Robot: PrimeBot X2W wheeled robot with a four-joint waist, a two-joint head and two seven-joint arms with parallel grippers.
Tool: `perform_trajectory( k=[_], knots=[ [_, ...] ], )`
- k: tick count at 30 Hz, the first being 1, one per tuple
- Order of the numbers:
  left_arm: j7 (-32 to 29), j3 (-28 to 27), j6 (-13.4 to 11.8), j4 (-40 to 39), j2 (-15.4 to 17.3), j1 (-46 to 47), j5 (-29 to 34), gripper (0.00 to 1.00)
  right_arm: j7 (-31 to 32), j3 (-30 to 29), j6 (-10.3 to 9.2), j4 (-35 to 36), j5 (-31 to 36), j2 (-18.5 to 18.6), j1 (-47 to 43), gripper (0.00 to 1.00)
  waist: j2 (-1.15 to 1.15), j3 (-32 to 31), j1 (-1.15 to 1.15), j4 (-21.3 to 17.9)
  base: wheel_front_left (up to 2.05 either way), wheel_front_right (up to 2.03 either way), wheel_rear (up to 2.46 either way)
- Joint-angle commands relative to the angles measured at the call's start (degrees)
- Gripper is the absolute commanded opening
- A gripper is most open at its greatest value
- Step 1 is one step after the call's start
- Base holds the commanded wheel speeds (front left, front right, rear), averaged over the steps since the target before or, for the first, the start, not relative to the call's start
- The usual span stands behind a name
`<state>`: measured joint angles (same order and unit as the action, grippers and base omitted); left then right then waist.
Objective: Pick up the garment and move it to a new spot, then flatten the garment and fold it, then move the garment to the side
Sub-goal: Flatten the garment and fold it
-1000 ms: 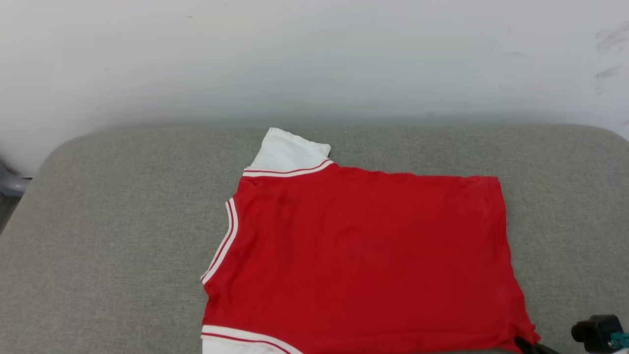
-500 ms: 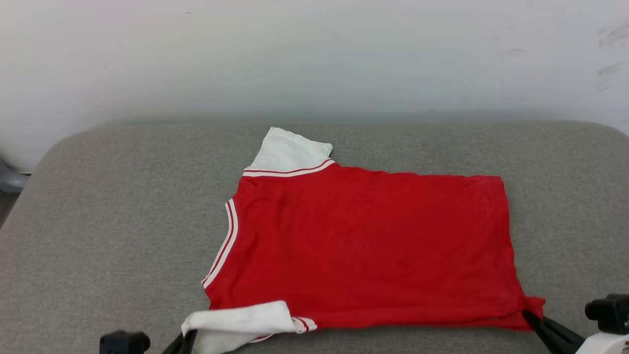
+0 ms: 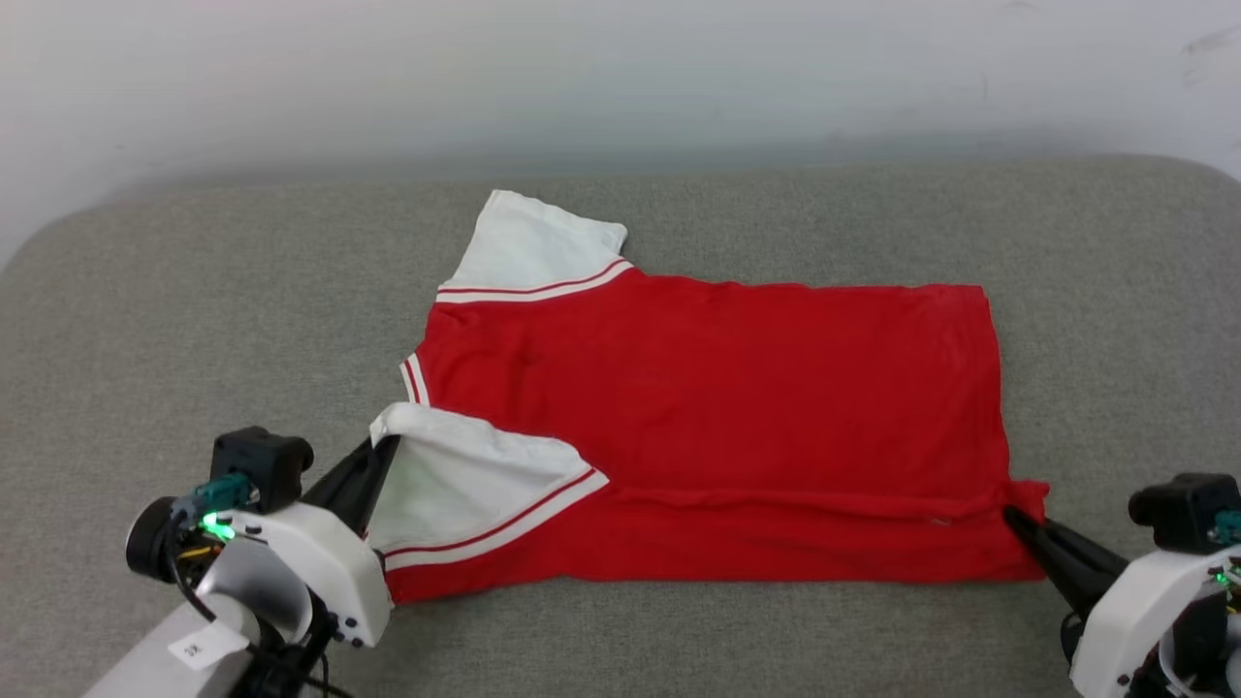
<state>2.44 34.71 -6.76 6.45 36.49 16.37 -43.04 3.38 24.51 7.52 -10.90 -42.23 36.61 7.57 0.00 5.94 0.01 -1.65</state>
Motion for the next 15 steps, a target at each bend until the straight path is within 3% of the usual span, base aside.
perform_trajectory(
  k=[1, 15],
  knots=[
    [-0.14, 0.15, 0.39, 0.77, -0.31, 1.08, 0.40, 0.00, 0.22, -0.26, -0.06, 0.04, 0.37, -0.45, 1.28, 0.00, 0.00, 1.41, -0.01, -0.77, 0.00, 0.00, 0.00],
    [0.45, 2.63, 6.59, 19.49, -4.71, 11.62, 1.71, 0.00, 1.21, 3.19, -0.06, -8.81, 0.86, -3.69, 11.62, 0.00, 0.00, 8.70, -0.01, -2.28, 0.00, 0.00, 0.00]
  ],
)
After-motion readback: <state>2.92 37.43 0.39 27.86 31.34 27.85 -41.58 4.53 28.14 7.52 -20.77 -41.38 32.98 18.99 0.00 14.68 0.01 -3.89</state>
